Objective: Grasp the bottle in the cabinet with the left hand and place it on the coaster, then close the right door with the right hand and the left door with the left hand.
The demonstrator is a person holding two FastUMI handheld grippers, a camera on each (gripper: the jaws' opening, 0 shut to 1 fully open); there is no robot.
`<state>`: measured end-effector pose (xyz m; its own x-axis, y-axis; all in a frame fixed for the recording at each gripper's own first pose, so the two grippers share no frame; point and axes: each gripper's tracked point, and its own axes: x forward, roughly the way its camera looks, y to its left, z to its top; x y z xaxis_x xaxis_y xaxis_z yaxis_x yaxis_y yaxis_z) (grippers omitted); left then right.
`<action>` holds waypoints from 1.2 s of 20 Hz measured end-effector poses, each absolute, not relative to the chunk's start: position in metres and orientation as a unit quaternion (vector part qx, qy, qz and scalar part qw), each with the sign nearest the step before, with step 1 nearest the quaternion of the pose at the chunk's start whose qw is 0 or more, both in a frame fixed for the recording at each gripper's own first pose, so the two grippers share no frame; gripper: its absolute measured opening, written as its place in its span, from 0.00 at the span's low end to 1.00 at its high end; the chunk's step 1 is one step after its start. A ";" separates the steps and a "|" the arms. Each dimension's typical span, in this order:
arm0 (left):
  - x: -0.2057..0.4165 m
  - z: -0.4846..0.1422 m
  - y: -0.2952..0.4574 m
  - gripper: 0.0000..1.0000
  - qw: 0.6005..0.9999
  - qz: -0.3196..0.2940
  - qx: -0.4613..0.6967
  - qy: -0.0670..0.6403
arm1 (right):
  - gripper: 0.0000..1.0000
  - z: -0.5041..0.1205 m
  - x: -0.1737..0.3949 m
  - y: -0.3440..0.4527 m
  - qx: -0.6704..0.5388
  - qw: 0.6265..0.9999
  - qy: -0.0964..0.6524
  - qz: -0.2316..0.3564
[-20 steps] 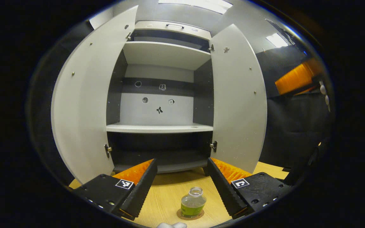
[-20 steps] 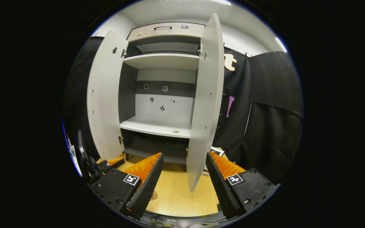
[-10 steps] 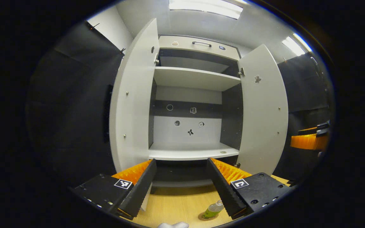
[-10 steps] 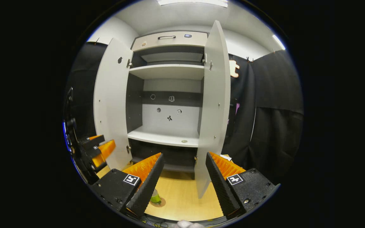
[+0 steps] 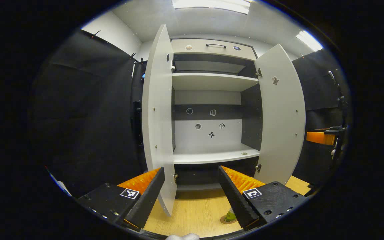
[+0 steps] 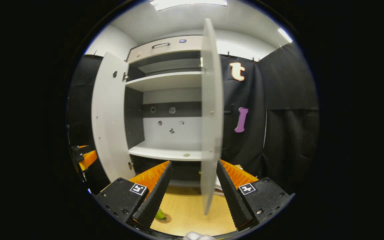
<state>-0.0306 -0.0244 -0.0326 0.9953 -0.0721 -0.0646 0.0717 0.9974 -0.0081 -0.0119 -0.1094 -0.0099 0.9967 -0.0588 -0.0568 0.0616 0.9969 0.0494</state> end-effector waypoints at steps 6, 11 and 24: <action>-0.027 -0.016 -0.064 0.97 0.999 -0.041 -0.008 0.029 | 0.82 0.018 0.012 -0.211 0.048 0.996 0.006 -0.076; -0.030 -0.004 -0.087 0.97 0.999 -0.022 -0.015 0.027 | 0.82 0.023 0.045 -0.246 0.054 0.997 0.006 -0.057; -0.040 0.004 -0.117 0.97 0.999 0.025 -0.028 0.036 | 0.81 0.025 0.091 -0.209 0.048 0.996 0.022 0.074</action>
<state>-0.0403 -0.1174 0.0038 0.9962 0.0488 -0.0726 -0.0527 0.9972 -0.0531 0.0906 -0.2088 0.0247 0.9881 0.1494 -0.0375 -0.1451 0.9844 0.0991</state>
